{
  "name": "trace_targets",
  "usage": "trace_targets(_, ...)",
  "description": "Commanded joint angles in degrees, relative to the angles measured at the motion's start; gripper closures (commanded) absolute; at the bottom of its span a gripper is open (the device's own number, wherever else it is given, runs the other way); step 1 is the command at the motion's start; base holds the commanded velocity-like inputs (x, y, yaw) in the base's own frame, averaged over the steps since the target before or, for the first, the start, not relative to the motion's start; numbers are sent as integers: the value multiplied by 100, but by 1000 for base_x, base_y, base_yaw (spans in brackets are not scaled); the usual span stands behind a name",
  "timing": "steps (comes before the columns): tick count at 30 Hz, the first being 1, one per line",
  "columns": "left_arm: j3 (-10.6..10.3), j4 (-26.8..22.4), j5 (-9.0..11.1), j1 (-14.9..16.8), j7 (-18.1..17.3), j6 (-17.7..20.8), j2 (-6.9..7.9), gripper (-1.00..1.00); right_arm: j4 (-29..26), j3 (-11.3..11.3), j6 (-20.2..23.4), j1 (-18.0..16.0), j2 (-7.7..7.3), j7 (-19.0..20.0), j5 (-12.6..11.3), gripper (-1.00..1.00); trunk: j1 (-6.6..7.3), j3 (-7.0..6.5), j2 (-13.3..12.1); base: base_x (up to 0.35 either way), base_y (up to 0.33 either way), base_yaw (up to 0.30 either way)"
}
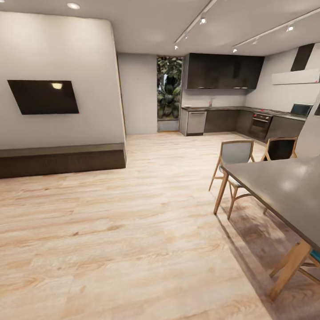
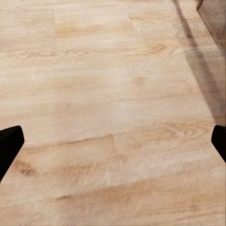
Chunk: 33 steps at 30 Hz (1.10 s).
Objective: In the kitchen, take the Vidalia onion out of the sink, dice it on the chopping board with the paring knife, put the diced onion into the bowl on the countertop, then place both the paring knife and the chopping board into the sink.
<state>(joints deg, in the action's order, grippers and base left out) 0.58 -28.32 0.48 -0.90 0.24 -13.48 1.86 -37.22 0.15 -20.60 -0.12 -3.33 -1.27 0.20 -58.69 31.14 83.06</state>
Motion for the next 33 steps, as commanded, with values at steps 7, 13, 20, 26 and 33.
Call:
trace_targets(7, 3, -7, 5, 0, 2, -6, 1, -100, 1, 3, -14, -1, -1, -13, 3, -100, -4, 4, 2, 322, 0, 0)
trace_targets(13, 3, -7, 5, 1, 2, -7, 5, -100, 3, 3, -14, -3, -1, -13, 5, -100, -4, 4, 2, 322, 50, 0)
trace_targets(20, 3, -7, 5, -2, 2, -10, 5, -100, 4, 1, -14, -4, -1, -13, 5, -100, -4, 4, 2, 322, 89, 0)
trace_targets(26, 3, -7, 5, -2, 2, -8, 6, -100, 4, 3, -14, -5, -1, -13, 6, -100, -4, 4, 2, 322, 102, 0)
trace_targets(33, 3, -7, 5, 0, 2, -12, 7, -100, 4, -4, -14, -1, -1, -13, 7, -100, -4, 4, 2, 322, 103, 0)
